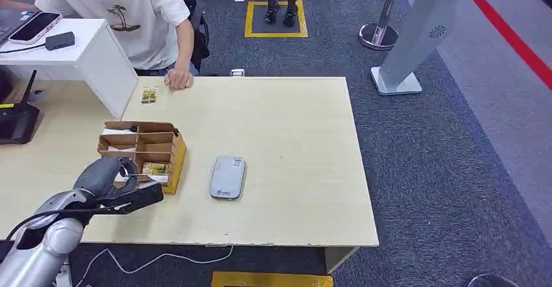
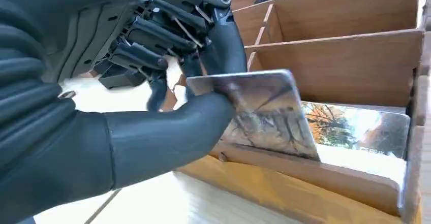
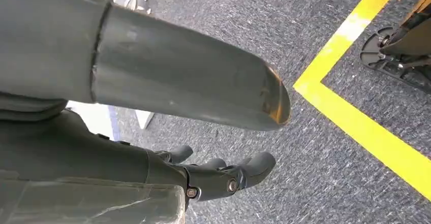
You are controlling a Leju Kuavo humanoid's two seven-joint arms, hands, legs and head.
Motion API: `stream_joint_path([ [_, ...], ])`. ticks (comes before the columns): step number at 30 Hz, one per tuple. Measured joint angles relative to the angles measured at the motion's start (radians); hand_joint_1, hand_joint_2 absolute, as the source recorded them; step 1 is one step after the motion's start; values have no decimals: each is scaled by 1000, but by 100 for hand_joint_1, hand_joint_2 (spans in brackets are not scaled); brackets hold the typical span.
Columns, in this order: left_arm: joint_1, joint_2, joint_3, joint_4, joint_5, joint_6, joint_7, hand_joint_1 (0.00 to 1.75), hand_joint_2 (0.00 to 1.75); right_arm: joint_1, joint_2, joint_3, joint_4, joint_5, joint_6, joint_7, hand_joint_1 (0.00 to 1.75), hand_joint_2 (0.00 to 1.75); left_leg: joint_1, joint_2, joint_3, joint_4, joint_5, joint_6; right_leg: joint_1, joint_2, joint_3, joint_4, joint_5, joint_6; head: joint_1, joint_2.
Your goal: Pass the card to the sensor for recognition and then transmit it.
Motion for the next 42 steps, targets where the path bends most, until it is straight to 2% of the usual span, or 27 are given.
stream_joint_path([
  [11, 10, -4, 33, -20, 11, 4, -4, 175, 175, 2, 0, -1, 0, 1, 0, -2, 0, 0, 0, 0, 0, 0, 0, 0, 0, 0, 0, 0, 0, 0, 0, 0],
  [35, 15, -2, 44, -42, 4, 11, -5, 175, 175, 2, 0, -5, 0, -2, 0, -3, 0, 0, 0, 0, 0, 0, 0, 0, 0, 0, 0, 0, 0, 0, 0, 0],
  [42, -57, 29, 97, -85, -28, 18, 13, 175, 175, 8, 0, -12, 0, -5, 0, -10, 0, 0, 1, 1, 0, 0, 0, -1, 0, 0, 0, 0, 0, 0, -1, 0],
])
